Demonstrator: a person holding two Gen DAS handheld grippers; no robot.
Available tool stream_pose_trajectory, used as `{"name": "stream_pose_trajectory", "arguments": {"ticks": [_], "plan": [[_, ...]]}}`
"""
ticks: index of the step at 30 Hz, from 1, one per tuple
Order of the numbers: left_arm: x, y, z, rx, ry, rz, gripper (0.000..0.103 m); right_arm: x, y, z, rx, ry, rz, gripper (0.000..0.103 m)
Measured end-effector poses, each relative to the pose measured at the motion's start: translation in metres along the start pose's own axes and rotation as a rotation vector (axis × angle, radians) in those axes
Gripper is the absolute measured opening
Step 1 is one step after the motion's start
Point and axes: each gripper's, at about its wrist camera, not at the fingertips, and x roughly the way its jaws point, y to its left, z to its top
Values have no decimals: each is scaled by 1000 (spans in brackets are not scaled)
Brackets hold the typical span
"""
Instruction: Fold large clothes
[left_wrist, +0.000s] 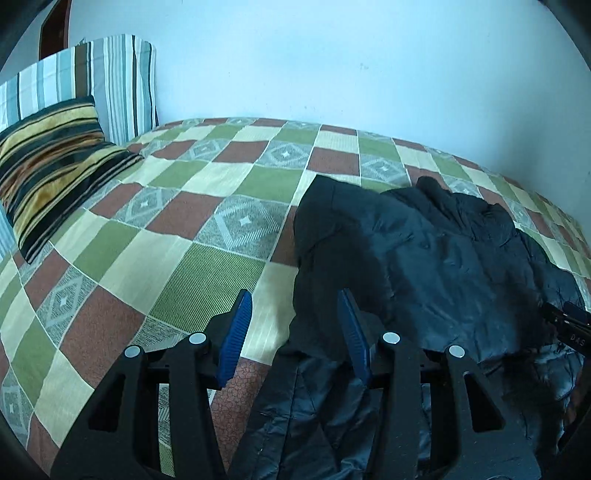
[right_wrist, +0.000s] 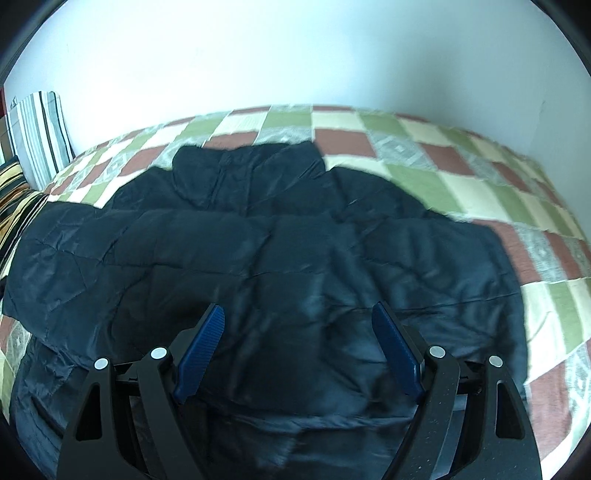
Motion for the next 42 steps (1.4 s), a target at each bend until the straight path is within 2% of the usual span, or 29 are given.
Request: {"name": "stream_pose_trajectory", "arguments": {"ticks": [2, 3, 4, 5, 7, 10, 13, 17, 21, 23, 27, 32, 35, 38, 40, 42], "plan": [[4, -2, -4, 3, 6, -9, 48, 7, 5, -3, 6, 27, 25, 67], [5, -3, -5, 8, 8, -14, 48, 11, 7, -4, 10, 41, 42, 52], [8, -5, -5, 13, 8, -16, 48, 12, 9, -6, 12, 43, 36, 44], [9, -6, -5, 19, 7, -20, 48, 11, 10, -6, 9, 39, 24, 40], [11, -8, -4, 26, 7, -26, 48, 6, 11, -6, 1, 17, 16, 26], [11, -9, 1, 18, 0, -47, 48, -1, 5, -4, 4, -4, 10, 17], [13, -16, 6, 31, -9, -66, 50, -6, -7, -2, 10, -25, -32, 15], [24, -37, 10, 102, -12, -80, 50, -7, -25, 0, 26, -25, -85, 14], [47, -56, 7, 165, 47, -74, 50, -4, -39, -2, 26, -10, -124, 14], [61, -63, 3, 192, 95, -70, 50, 5, -45, -5, 23, 23, -125, 14], [76, -66, -3, 205, 140, -64, 52, 25, -54, -9, 45, 82, -95, 17], [92, -67, -12, 216, 168, -57, 52, 35, -56, -15, 44, 81, -93, 17], [86, -69, -11, 231, 150, -41, 52, 32, -53, -14, 36, 74, -96, 18], [70, -68, -6, 232, 138, -9, 52, 21, -54, -11, 37, 52, -97, 27], [56, -66, -1, 212, 119, -22, 52, 10, -54, -11, 39, 40, -107, 42], [36, -68, 8, 189, 72, -64, 52, -5, -56, -9, 60, -5, -97, 44]]}}
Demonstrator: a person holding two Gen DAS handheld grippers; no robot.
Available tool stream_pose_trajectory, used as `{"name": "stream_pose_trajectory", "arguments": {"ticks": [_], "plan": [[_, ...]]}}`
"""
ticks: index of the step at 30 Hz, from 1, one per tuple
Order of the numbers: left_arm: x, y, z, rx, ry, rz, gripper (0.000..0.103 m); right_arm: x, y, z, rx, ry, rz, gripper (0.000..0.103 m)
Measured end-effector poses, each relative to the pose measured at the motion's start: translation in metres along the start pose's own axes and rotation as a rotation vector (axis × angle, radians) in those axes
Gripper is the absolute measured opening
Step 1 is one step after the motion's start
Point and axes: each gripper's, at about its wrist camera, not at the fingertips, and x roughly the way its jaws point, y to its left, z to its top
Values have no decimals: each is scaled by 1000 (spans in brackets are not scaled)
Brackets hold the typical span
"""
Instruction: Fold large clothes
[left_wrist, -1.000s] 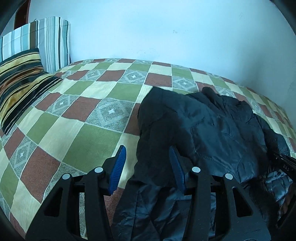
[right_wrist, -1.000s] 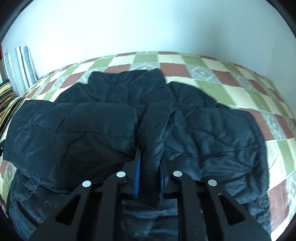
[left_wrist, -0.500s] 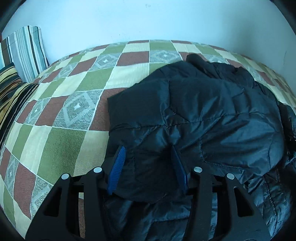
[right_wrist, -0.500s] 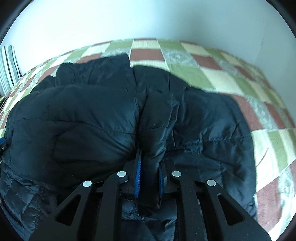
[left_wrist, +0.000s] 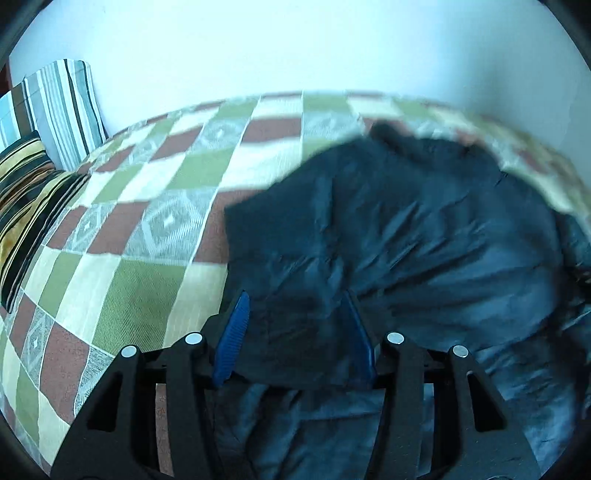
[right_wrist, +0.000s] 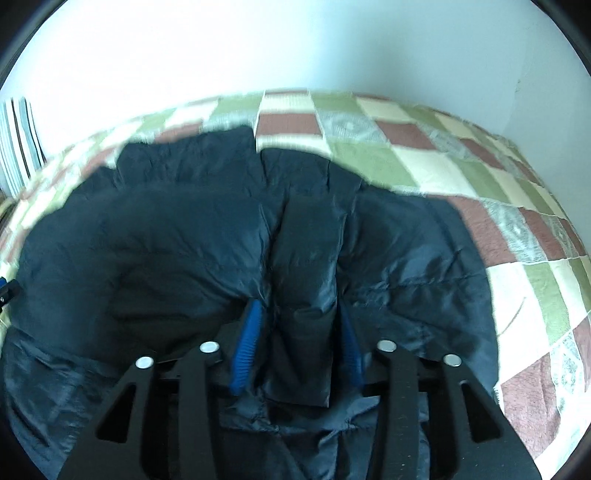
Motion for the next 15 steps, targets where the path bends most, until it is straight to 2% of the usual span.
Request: {"name": "stream_pose_trajectory", "arguments": {"ticks": [4, 8, 11, 13, 15], "plan": [[-10, -21, 17, -1, -56, -74, 52, -9, 10, 16, -4, -36, 31, 44], [10, -53, 32, 17, -43, -124, 52, 5, 35, 31, -54, -42, 53, 44], [33, -72, 35, 27, 10, -130, 52, 24, 54, 35, -96, -21, 59, 44], [48, -83, 33, 52, 57, -102, 52, 35, 59, 35, -104, -3, 49, 45], [57, -90, 29, 79, 72, -72, 52, 48, 60, 33, -106, 32, 38, 51]]}}
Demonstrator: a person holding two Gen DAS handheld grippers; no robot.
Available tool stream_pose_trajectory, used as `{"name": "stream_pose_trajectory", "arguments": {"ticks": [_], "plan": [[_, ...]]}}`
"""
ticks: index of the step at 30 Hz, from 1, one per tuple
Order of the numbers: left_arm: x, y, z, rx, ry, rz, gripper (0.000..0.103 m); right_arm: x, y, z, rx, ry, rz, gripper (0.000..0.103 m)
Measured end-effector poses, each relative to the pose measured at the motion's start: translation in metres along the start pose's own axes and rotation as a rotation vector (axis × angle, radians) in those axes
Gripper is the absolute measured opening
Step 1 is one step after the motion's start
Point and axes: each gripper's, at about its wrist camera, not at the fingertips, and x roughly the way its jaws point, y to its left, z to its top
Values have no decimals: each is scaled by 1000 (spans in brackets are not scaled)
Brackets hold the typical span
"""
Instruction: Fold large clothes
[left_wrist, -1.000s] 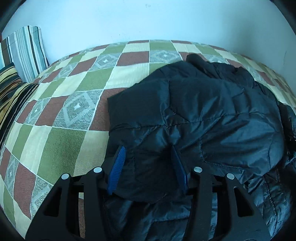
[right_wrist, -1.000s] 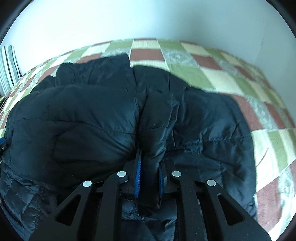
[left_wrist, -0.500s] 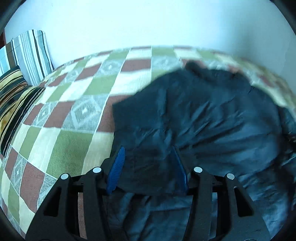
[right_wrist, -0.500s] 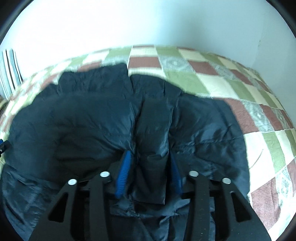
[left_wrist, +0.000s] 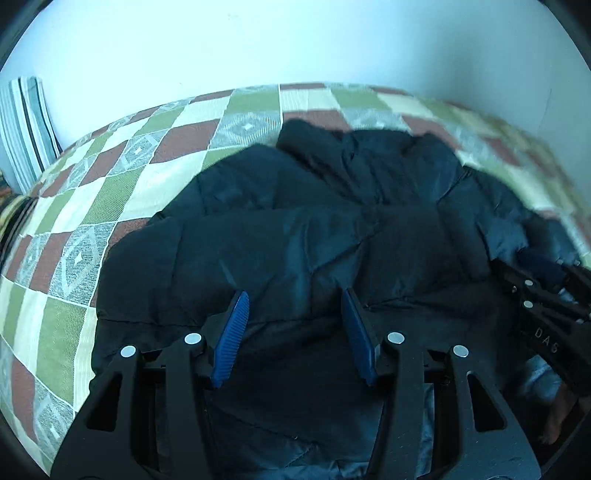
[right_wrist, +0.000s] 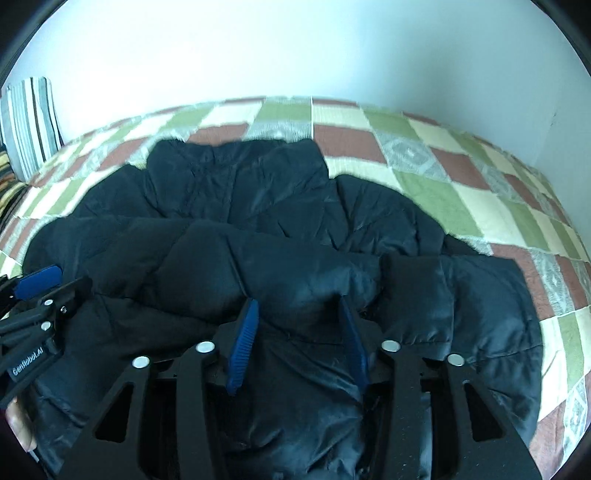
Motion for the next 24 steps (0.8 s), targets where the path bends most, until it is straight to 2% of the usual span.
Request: {"name": "stream_pose_trajectory", "arguments": {"ticks": [4, 8, 12, 15, 19, 21, 24], "plan": [[18, 2, -8, -7, 29, 7, 55, 16, 3, -4, -17, 21, -16, 53], [23, -2, -12, 14, 15, 34, 55, 18, 6, -4, -23, 12, -27, 54], [-2, 8, -9, -22, -2, 19, 55, -7, 0, -2, 3, -15, -1, 58], [-38, 27, -19, -71, -38, -13, 56, -45, -13, -15, 15, -44, 38, 70], [-99, 65, -65, -131, -100, -16, 70, -100, -42, -56, 2, -93, 3, 76], [-128, 92, -103, -155, -99, -32, 72, -125, -64, -85, 9, -89, -7, 77], [-162, 132, -156, -166, -98, -5, 76, -152, -96, -125, 22, -68, -53, 77]]}}
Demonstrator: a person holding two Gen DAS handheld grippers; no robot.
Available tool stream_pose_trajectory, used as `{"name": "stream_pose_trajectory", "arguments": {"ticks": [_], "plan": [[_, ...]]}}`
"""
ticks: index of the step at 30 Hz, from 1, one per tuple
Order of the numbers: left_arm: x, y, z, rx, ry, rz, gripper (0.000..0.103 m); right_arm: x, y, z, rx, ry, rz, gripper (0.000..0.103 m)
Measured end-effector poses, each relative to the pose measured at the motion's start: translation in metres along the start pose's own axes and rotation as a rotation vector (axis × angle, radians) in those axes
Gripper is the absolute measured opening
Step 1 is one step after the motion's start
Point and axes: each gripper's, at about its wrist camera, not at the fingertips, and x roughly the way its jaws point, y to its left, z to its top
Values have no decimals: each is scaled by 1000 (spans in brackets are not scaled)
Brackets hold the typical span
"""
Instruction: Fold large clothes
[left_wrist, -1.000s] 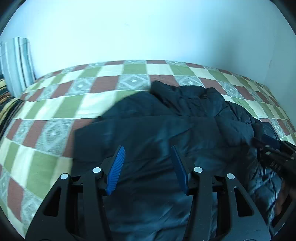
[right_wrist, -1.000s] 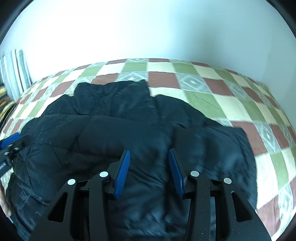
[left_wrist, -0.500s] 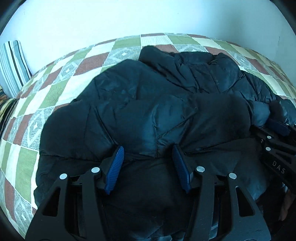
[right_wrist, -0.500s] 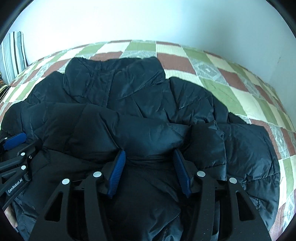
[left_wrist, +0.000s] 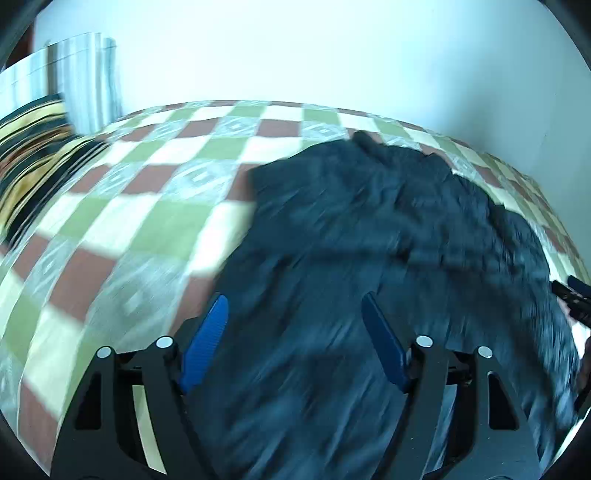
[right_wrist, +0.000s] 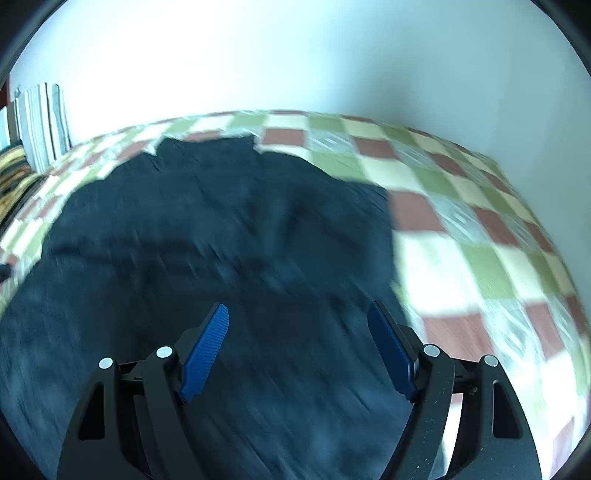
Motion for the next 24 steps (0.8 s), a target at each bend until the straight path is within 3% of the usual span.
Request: {"name": "stream_pose_trajectory", "arguments": {"ticks": [4, 10, 14, 19, 24], "plan": [[-42, 46, -50, 16, 5, 56, 78, -30, -37, -47, 29, 34, -44, 77], [-72, 79, -102, -17, 44, 40, 79, -56, -64, -105, 61, 78, -84, 77], [-78, 88, -129, -46, 76, 10, 81, -60, -74, -132, 100, 114, -56, 77], [-78, 95, -152, -103, 109, -83, 84, -67, -76, -153, 135, 122, -11, 77], [-76, 95, -158, -109, 115, -90, 84, -69, -79, -163, 194, 133, 48, 74]]}}
